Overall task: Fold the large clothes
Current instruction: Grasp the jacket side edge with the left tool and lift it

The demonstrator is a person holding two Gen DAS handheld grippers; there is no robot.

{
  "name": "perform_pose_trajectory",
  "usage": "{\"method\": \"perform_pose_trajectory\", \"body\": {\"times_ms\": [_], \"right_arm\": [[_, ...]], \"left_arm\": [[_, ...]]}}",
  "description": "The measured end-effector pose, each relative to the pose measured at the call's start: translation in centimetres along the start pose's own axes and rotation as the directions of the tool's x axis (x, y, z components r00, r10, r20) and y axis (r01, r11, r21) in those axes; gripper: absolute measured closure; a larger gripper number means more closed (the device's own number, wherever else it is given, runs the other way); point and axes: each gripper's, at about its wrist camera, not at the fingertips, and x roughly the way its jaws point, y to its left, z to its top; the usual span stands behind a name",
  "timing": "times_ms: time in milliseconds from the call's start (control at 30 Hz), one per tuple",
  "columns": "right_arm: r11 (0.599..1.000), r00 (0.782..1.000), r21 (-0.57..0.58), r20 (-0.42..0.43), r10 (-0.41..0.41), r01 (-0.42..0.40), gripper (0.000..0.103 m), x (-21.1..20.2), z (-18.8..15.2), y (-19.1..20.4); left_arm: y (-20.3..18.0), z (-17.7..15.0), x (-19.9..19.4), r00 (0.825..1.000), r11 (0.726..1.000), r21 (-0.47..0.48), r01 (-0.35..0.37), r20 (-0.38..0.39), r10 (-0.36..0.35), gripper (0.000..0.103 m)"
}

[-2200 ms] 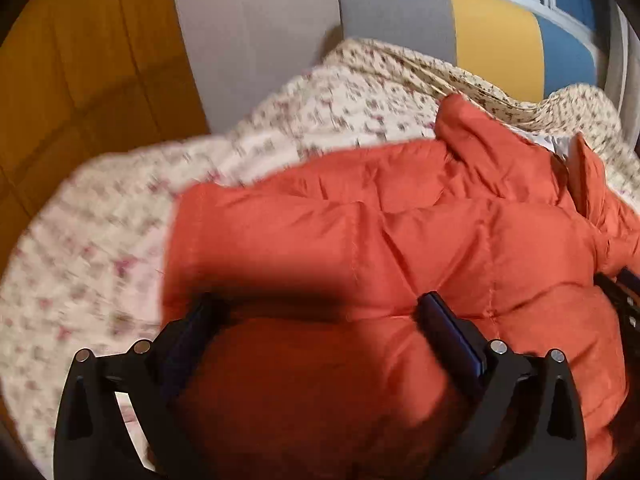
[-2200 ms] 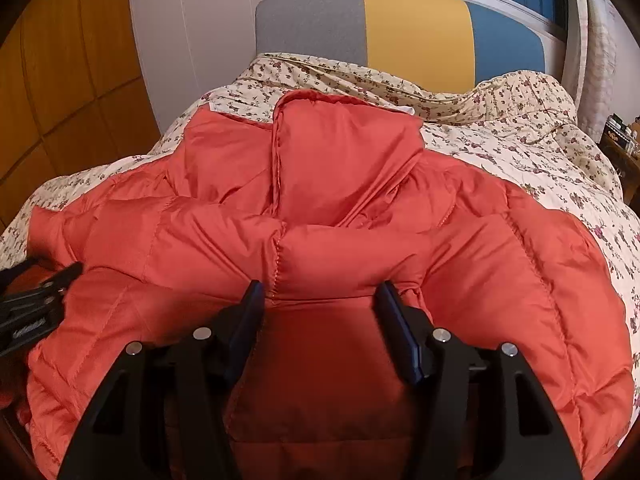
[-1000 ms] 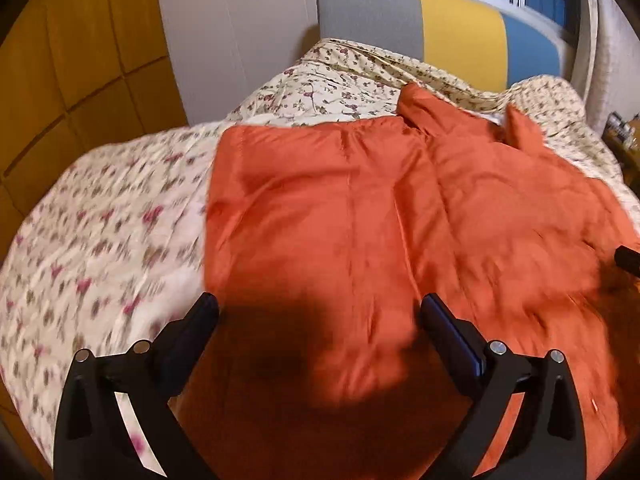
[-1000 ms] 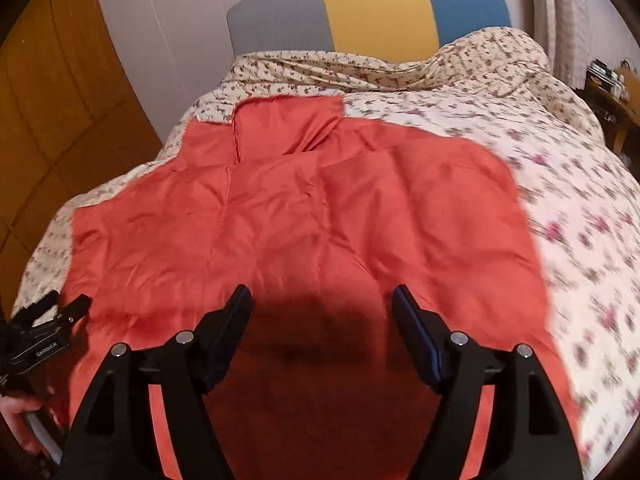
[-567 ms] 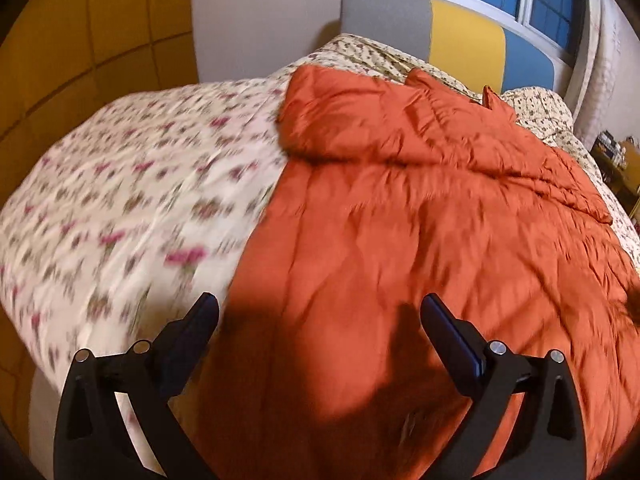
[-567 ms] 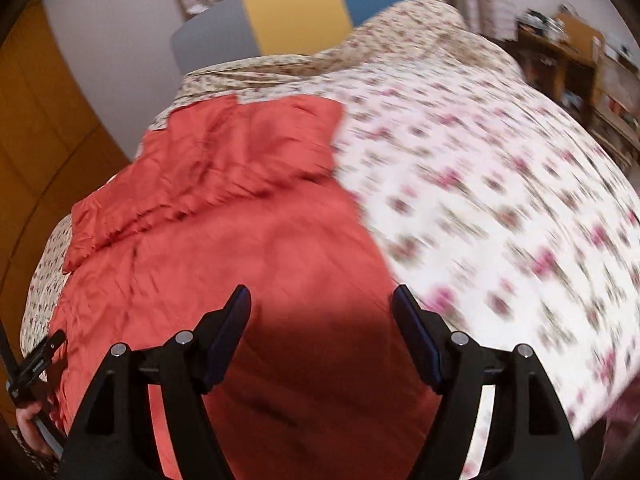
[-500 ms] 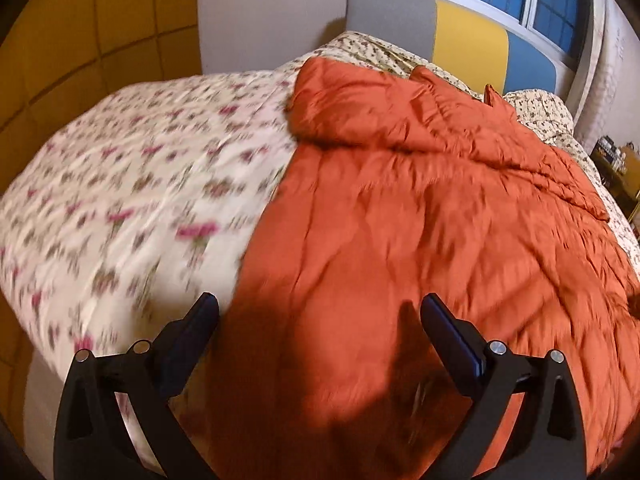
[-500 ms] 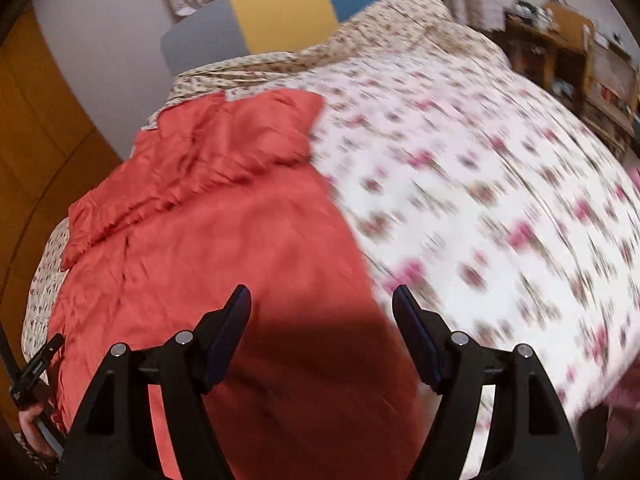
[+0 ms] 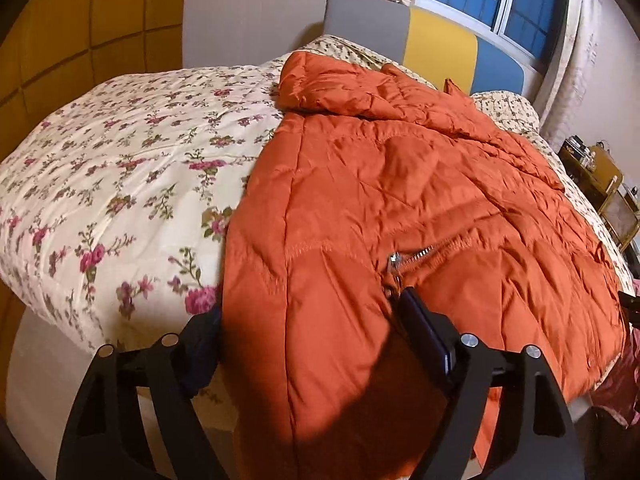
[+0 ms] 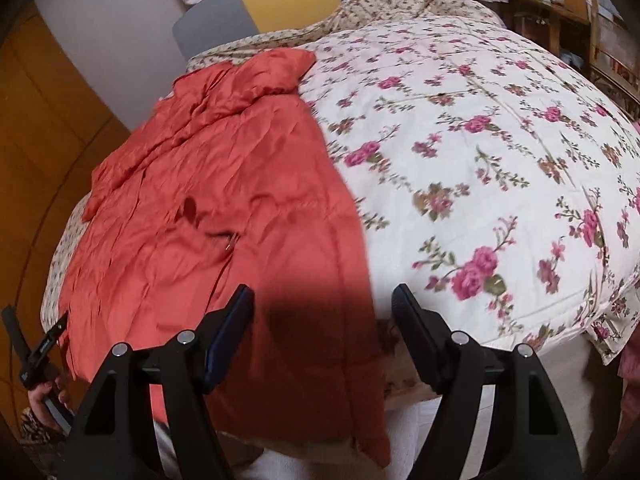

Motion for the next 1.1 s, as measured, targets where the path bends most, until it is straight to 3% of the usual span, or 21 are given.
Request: {"method": "perform_pose_trajectory", "body": {"times_ms": [67, 133, 200, 233, 300, 367, 433, 567, 733, 933, 1100], "right_arm": [[1.000, 1.000, -0.027, 0.000, -0.002, 0.002, 0.032, 0.3, -0.3, 0.7], [0.998, 1.000, -0.052, 0.014, -0.023, 0.024, 0.044, 0.5, -0.6, 1.2], [0.998, 0.999, -0.065, 0.024, -0.020, 0.022, 0.056, 0.6, -0.9, 1.6], [0.997, 1.000, -0.075, 0.023, -0.012, 0.014, 0.066, 0.6, -0.9, 1.8], [0.996, 1.000, -0.083, 0.024, 0.016, -0.014, 0.078, 0.3, -0.8, 2.2], [0.996, 0.999, -0.079, 0.033, 0.039, -0.036, 0.084, 0.0, -0.6, 2.3], [0.995, 0.996, -0.066, 0.049, 0.073, -0.070, 0.089, -0.5, -0.4, 2.5], [0.982, 0.977, -0.026, 0.090, 0.191, -0.190, 0.091, -2.0, 0.7, 2.8], [0.964, 0.953, -0.011, 0.147, 0.264, -0.265, 0.091, -3.3, 3.0, 4.0], [0.948, 0.929, 0.003, 0.200, 0.312, -0.319, 0.091, -3.4, 6.7, 5.4], [0.941, 0.920, 0.032, 0.223, 0.323, -0.338, 0.091, -2.6, 10.1, 5.9]], "left_arm": [[0.2, -0.4, -0.1, 1.000, 1.000, -0.025, 0.018, -0.004, -0.018, 0.025], [0.4, -0.8, -0.1, 0.999, 0.998, -0.055, 0.033, -0.008, -0.034, 0.027], [0.2, -0.8, -0.2, 0.998, 0.996, -0.064, 0.053, -0.015, -0.055, 0.038], [-0.1, -0.8, -0.3, 0.998, 0.996, -0.062, 0.062, -0.015, -0.063, 0.051], [-0.9, -0.8, -0.8, 0.998, 0.997, -0.028, 0.067, -0.010, -0.068, 0.064], [-1.5, -0.7, -1.7, 0.998, 0.998, -0.006, 0.061, 0.020, -0.061, 0.083], [-1.5, -0.3, -2.7, 0.995, 0.996, -0.030, 0.088, 0.055, -0.087, 0.088], [-1.3, 1.4, -4.5, 0.981, 0.985, -0.070, 0.156, 0.125, -0.147, 0.090], [-2.1, 4.5, -6.0, 0.961, 0.975, -0.066, 0.210, 0.200, -0.193, 0.090], [-2.1, 8.8, -6.1, 0.938, 0.957, -0.106, 0.270, 0.255, -0.236, 0.090], [-1.4, 11.9, -4.9, 0.934, 0.949, -0.144, 0.279, 0.269, -0.234, 0.090]]}}
